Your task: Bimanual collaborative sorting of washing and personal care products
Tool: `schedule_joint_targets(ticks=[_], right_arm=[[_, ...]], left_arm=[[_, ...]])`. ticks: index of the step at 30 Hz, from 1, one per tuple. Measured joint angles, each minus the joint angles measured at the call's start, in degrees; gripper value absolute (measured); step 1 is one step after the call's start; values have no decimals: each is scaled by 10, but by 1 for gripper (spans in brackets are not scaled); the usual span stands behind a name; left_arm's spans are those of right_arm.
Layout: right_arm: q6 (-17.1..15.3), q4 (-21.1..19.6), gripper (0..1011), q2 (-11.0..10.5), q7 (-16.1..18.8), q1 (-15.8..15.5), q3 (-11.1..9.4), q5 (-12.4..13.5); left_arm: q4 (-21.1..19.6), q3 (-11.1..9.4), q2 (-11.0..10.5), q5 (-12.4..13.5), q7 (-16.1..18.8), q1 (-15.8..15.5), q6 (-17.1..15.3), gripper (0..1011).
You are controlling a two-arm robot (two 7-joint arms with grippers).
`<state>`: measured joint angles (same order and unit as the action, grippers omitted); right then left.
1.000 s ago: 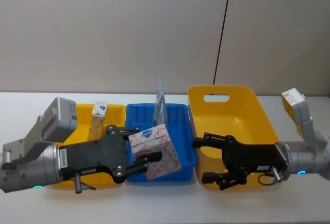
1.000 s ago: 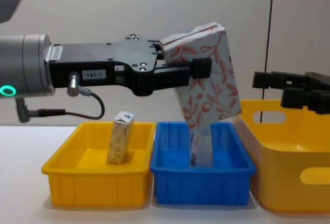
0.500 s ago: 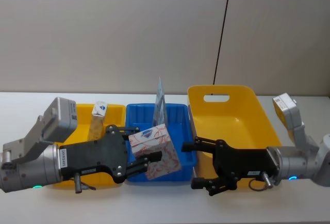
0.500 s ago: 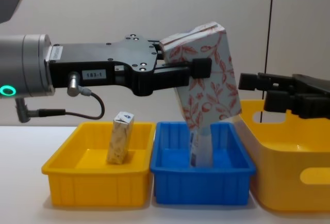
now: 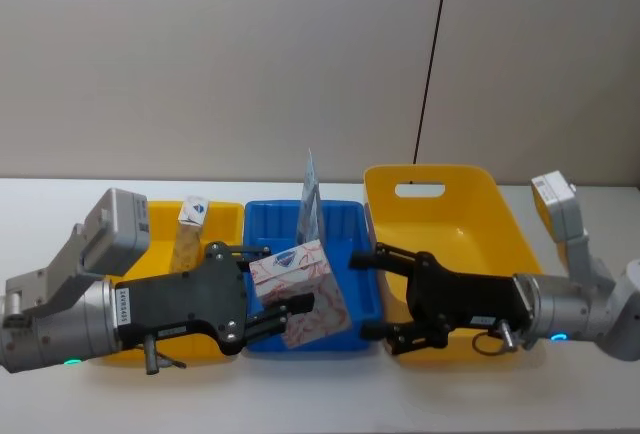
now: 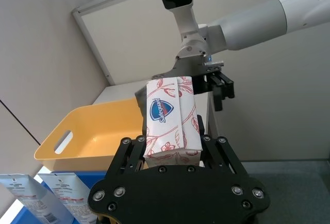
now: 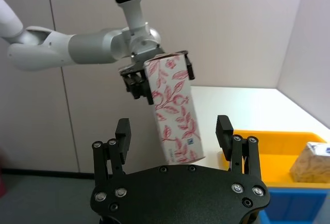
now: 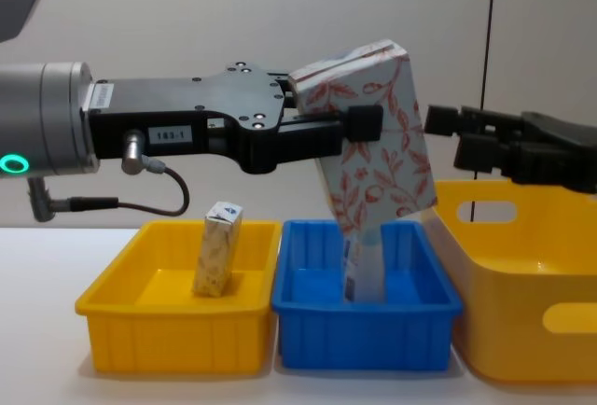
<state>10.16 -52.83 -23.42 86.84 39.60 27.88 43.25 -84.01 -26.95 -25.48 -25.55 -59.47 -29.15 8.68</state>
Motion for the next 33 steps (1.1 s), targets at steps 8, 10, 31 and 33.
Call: schedule_joint_targets(ticks=[8,10,31,33], right_arm=[[6,2,1000,0,-6,4,-2,6],[6,2,1000,0,-6,5,-2,6],[15,40,1000,14,17,32,28,-1],[19,49,1000,19,19,37,30,-2]], left_arm=[[0,0,0,0,0,0,0,383],[0,0,0,0,0,0,0,383],[0,0,0,0,0,0,0,383],[0,0,0,0,0,0,0,383]])
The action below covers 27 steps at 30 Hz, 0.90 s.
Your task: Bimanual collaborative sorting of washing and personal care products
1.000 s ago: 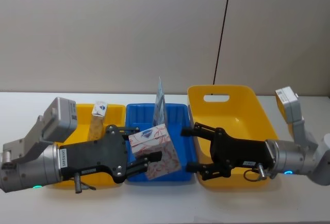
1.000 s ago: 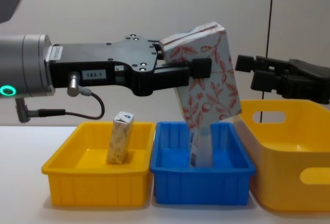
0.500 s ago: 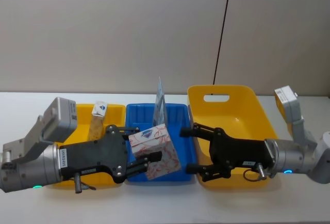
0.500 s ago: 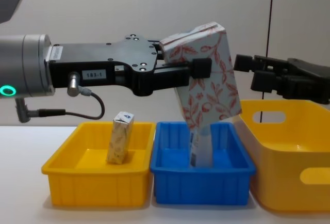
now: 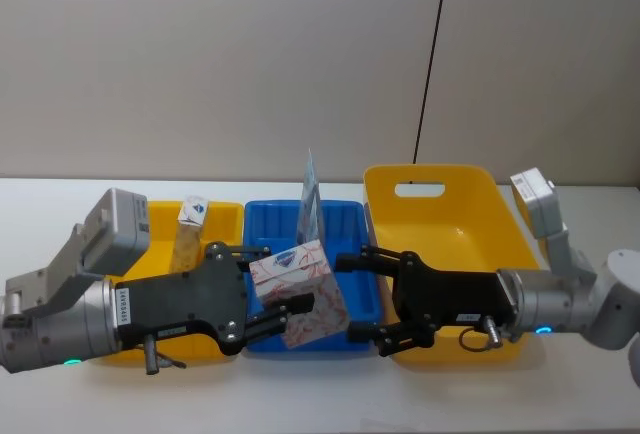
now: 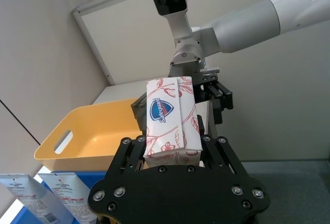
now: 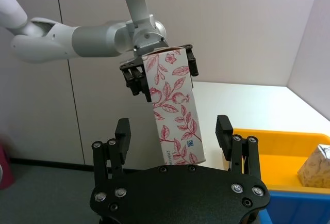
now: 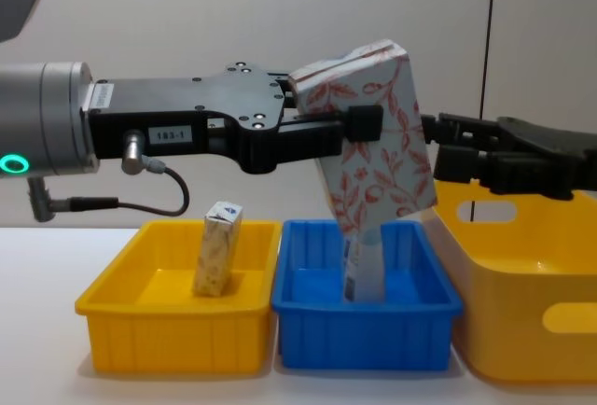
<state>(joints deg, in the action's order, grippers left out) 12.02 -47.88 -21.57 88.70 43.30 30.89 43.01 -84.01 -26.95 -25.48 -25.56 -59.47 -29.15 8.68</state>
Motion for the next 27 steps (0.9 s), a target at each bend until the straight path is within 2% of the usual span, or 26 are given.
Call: schedule_joint_targets(ticks=[17,27], right_arm=[[16,45,1000,25,15,23,23,-7],[28,52,1000,34,4,25,31,-12]], left_arm=[[0,0,0,0,0,0,0,383],[0,0,0,0,0,0,0,383]])
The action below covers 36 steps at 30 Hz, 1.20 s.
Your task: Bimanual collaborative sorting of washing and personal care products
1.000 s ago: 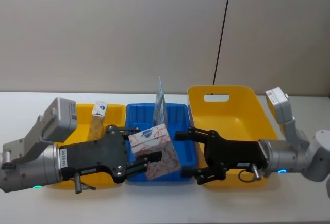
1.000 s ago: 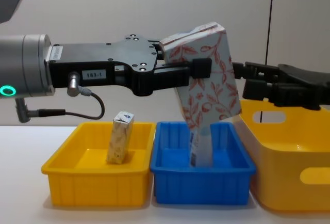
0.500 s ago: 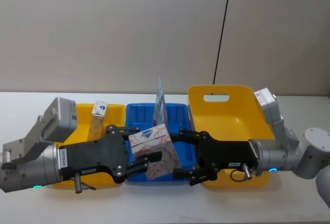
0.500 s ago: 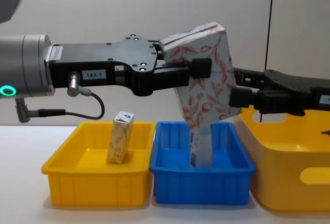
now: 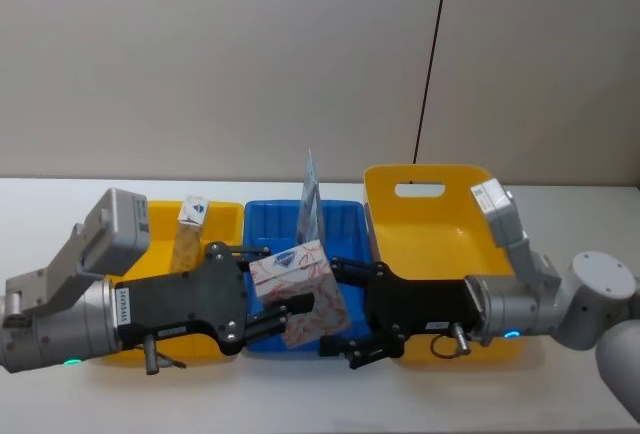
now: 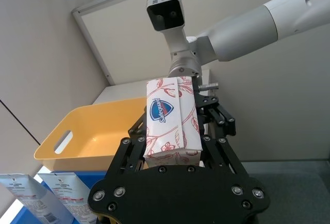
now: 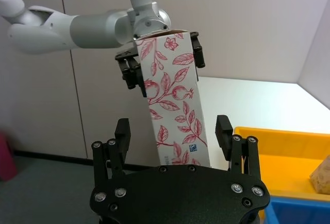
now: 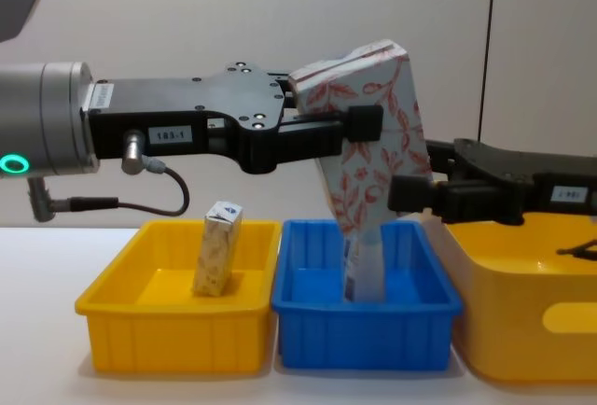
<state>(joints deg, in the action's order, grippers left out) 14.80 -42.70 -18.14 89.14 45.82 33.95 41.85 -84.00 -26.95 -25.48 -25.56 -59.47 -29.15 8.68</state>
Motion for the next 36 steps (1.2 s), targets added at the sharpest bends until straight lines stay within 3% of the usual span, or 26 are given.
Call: schedule_joint_targets(ticks=[9,15,29,34,36], right_arm=[[11,4,991,8,-18,2,5,-4],[17,5,869,11,-27,2,9,-6],[20,1,411,13,-37,2,19,-8],[20,-1,377,13,-38,2,21,-8],[20,-2,375,13,-38,2,22,-7]], left_arm=[[0,0,0,0,0,0,0,383],[0,0,0,0,0,0,0,383],[0,0,0,0,0,0,0,383],[0,0,0,0,0,0,0,427],[0,0,0,0,0,0,0,503]])
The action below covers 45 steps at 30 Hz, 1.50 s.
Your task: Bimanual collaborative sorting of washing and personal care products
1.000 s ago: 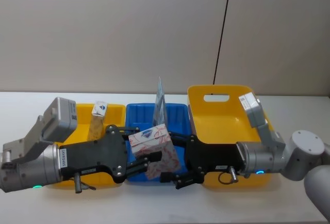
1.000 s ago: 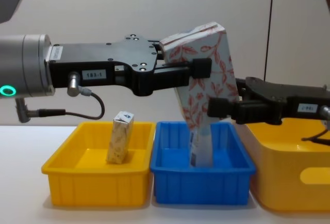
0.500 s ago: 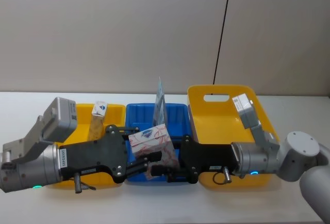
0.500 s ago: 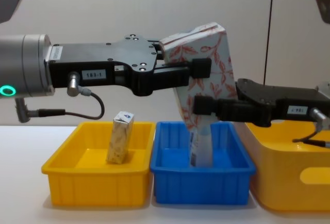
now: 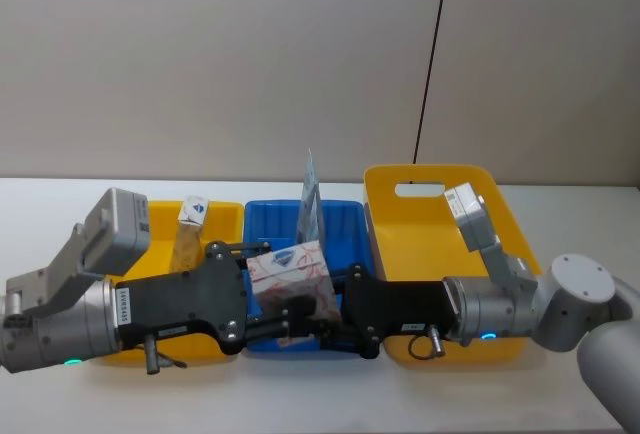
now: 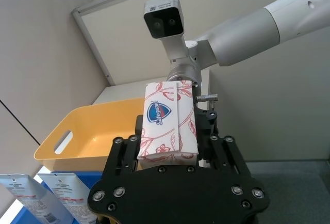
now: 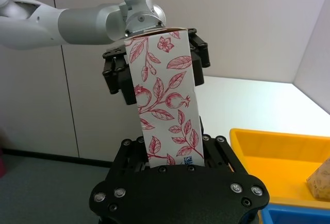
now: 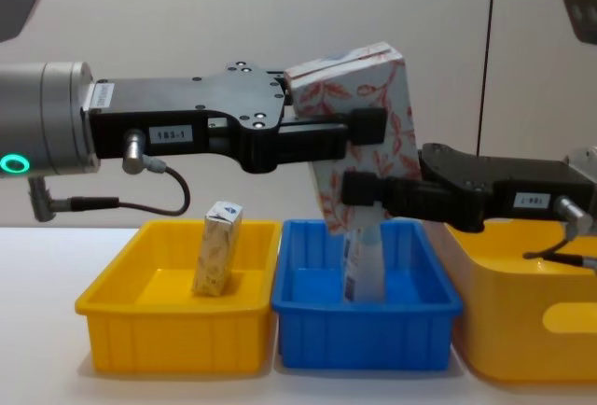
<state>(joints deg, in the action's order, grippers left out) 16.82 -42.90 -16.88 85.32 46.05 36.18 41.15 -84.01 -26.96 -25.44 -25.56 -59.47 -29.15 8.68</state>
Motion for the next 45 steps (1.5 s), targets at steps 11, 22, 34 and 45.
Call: schedule_joint_targets(ticks=[11,22,34,45], right_arm=[[-2,-17,375,-9,0,-4,3,8],[-10,-63,375,-40,-3,-24,0,17],[-7,-123,375,-91,-23,-55,-21,32],[4,-157,375,-134,-68,-81,-52,47]], left_arm=[[0,0,0,0,0,0,0,832],[0,0,0,0,0,0,0,1001],[0,0,0,0,0,0,0,1001],[0,0,0,0,0,0,0,1001]])
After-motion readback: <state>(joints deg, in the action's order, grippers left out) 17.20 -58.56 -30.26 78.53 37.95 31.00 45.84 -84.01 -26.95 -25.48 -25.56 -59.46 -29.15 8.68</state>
